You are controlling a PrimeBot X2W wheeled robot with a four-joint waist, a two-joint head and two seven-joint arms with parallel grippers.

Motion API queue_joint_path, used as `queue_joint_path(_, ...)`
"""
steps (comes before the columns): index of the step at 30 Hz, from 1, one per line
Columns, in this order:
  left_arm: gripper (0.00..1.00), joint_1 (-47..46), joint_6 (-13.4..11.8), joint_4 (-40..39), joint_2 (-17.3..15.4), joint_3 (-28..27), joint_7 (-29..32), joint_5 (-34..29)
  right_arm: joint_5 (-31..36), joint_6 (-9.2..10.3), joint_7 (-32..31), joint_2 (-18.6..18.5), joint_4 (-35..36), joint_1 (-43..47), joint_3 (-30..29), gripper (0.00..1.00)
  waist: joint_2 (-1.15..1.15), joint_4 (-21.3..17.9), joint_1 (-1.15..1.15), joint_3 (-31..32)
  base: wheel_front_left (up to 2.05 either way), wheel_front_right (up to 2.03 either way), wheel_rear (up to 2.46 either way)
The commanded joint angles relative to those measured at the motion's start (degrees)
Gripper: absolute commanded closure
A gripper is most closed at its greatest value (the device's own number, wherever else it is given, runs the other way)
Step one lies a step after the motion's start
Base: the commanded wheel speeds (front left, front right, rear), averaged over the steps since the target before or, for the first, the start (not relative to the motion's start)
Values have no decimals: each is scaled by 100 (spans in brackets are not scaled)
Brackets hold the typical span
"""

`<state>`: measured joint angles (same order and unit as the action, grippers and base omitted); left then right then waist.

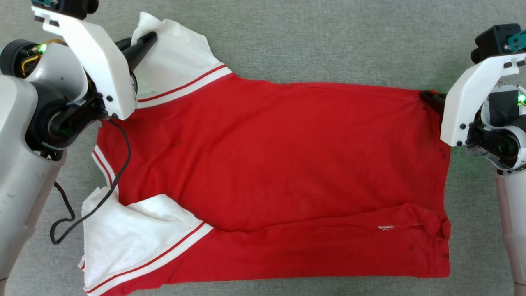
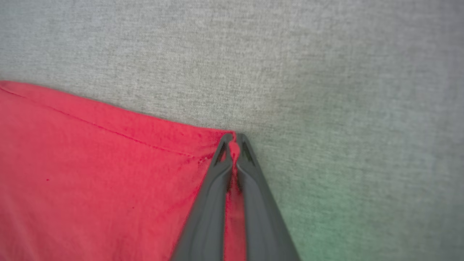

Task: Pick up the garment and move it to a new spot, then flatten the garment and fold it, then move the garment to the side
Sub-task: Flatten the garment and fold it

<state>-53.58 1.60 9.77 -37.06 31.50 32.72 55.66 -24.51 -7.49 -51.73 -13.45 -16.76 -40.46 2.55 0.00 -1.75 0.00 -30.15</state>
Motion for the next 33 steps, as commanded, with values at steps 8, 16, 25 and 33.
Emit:
queue_joint_path(8,100,452,-89,-223,-92,-225,-597,-36,257,1,530,-244,561,143,54,100,0,140,0,422,0,0,0)
queue_joint_path(16,100,1843,-324,-613,-218,-639,-1359,388,257,1,908,-226,1131,1001,22,100,0,259,0,1206,0,0,0)
queue_joint_path(25,100,3867,-623,-729,9,-661,-1887,950,30,1,1376,-87,1329,2490,12,100,0,397,0,1843,0,0,0)
queue_joint_path(33,11,4856,-595,-103,531,-493,-2175,1339,-188,1,1900,41,872,3524,-43,56,0,360,0,2127,0,0,0)
